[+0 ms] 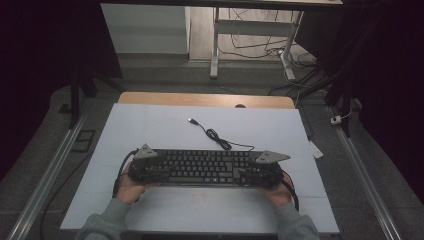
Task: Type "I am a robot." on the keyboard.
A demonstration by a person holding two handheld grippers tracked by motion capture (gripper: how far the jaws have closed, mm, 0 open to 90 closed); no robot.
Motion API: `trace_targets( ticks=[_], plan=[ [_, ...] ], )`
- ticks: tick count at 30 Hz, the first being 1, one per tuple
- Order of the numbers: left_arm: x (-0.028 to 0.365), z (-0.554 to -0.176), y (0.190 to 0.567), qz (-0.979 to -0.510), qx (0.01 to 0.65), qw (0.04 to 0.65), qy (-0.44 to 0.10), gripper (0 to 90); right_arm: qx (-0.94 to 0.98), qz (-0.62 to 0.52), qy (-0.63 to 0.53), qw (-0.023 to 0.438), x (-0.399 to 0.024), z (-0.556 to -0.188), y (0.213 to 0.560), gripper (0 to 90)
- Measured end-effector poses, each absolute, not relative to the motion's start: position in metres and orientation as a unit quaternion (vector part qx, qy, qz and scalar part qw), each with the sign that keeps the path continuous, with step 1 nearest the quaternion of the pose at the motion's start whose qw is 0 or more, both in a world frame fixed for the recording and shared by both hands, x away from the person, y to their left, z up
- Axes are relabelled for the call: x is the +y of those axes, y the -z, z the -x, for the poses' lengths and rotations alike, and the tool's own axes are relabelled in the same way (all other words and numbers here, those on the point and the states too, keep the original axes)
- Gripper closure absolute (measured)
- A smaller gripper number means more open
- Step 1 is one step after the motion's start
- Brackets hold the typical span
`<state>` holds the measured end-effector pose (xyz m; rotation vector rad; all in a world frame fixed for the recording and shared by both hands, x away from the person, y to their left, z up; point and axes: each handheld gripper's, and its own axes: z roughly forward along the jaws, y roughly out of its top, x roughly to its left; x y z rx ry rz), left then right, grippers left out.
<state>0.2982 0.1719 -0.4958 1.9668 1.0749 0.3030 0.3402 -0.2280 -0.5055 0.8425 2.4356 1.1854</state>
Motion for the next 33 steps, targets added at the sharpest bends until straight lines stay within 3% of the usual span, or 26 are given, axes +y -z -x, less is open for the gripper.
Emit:
trace_targets(
  ticks=[10,33],
  plan=[
    [0.1782,-0.3002,0.4969,-0.786,0.437,0.42,-0.121,34.5,0.848,-0.293,-0.414,0.151,-0.2278,-0.3405,0.5061,46.1],
    [0.1815,-0.3044,0.4982,-0.783,0.446,0.412,-0.135,35.7,0.848,-0.293,-0.415,0.153,-0.2279,-0.3402,0.5054,46.1]
  ],
)
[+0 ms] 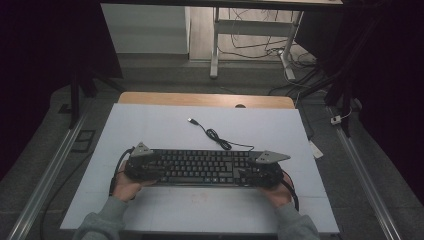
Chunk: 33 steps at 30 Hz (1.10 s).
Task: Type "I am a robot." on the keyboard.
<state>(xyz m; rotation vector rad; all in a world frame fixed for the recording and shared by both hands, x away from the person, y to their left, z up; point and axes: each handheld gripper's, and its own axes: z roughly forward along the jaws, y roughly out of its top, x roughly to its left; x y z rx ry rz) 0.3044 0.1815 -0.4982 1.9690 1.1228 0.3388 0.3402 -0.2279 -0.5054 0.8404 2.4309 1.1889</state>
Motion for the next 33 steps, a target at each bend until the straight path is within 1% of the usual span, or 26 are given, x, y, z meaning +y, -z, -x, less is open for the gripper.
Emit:
trace_targets(
  ticks=[9,13,16,19,23,33],
  plan=[
    [0.179,-0.311,0.496,-0.786,0.443,0.407,-0.142,38.5,0.847,-0.293,-0.417,0.153,-0.228,-0.34,0.505,46.2],
    [0.176,-0.316,0.495,-0.789,0.441,0.403,-0.141,41.1,0.845,-0.294,-0.419,0.153,-0.229,-0.34,0.504,46.2],
    [0.175,-0.321,0.494,-0.79,0.442,0.401,-0.14,44.8,0.844,-0.296,-0.42,0.154,-0.229,-0.34,0.504,46.2],
    [0.173,-0.326,0.494,-0.795,0.439,0.396,-0.138,49.7,0.845,-0.295,-0.419,0.154,-0.229,-0.34,0.504,46.2],
    [0.17,-0.33,0.496,-0.802,0.436,0.385,-0.138,58.6,0.845,-0.295,-0.418,0.154,-0.229,-0.341,0.504,46.1],
    [0.158,-0.336,0.505,-0.82,0.425,0.358,-0.136,85.8,0.846,-0.295,-0.417,0.154,-0.228,-0.341,0.505,46.2]
  ],
)
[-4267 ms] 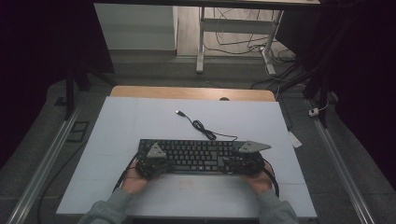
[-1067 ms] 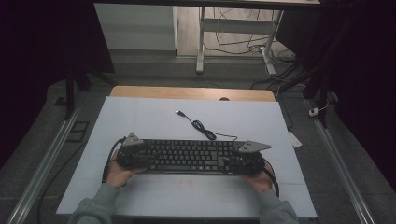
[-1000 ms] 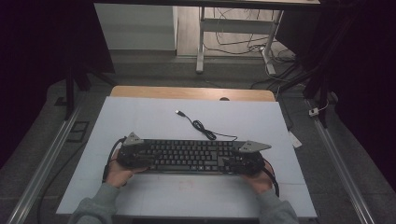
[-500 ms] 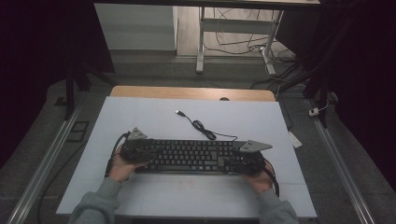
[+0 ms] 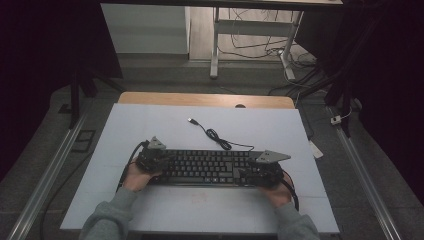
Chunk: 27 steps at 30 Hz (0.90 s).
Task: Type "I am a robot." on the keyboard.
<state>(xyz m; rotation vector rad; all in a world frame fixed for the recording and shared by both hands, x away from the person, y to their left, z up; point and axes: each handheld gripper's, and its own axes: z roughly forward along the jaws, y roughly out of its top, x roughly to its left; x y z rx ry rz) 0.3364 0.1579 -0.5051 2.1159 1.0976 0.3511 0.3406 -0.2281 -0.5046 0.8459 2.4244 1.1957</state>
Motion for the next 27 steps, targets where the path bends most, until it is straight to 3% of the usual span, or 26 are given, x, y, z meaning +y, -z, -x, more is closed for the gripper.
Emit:
trace_targets(
  ticks=[3,27],
  plan=[
    [0.156,-0.337,0.507,-0.821,0.425,0.358,-0.132,89.0,0.845,-0.295,-0.419,0.154,-0.228,-0.341,0.505,46.2],
    [0.145,-0.341,0.516,-0.83,0.422,0.343,-0.124,89.2,0.848,-0.292,-0.415,0.154,-0.227,-0.341,0.505,46.2]
  ],
)
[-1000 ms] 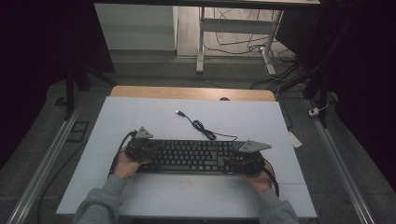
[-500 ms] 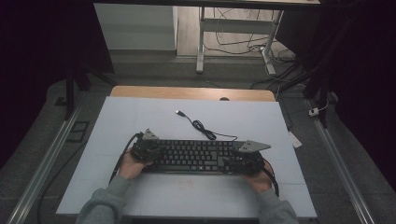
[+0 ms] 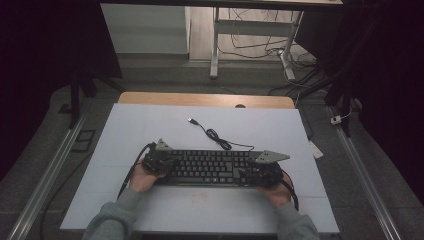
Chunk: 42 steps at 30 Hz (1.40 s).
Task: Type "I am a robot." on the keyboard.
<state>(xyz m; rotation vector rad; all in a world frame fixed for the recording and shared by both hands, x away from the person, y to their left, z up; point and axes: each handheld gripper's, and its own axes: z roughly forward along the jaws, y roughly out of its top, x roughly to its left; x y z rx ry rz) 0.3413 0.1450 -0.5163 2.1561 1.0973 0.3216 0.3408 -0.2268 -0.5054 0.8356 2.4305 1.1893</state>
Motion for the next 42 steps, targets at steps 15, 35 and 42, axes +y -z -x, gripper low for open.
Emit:
trace_targets(
  ticks=[15,35,42],
  plan=[
    [0.143,-0.34,0.517,-0.83,0.422,0.341,-0.128,89.2,0.848,-0.292,-0.414,0.155,-0.226,-0.341,0.506,46.2],
    [0.16,-0.319,0.491,-0.808,0.418,0.393,-0.133,43.8,0.848,-0.292,-0.414,0.156,-0.226,-0.34,0.505,46.2],
    [0.163,-0.312,0.491,-0.806,0.42,0.394,-0.132,39.1,0.848,-0.292,-0.415,0.154,-0.226,-0.341,0.506,46.2]
  ],
)
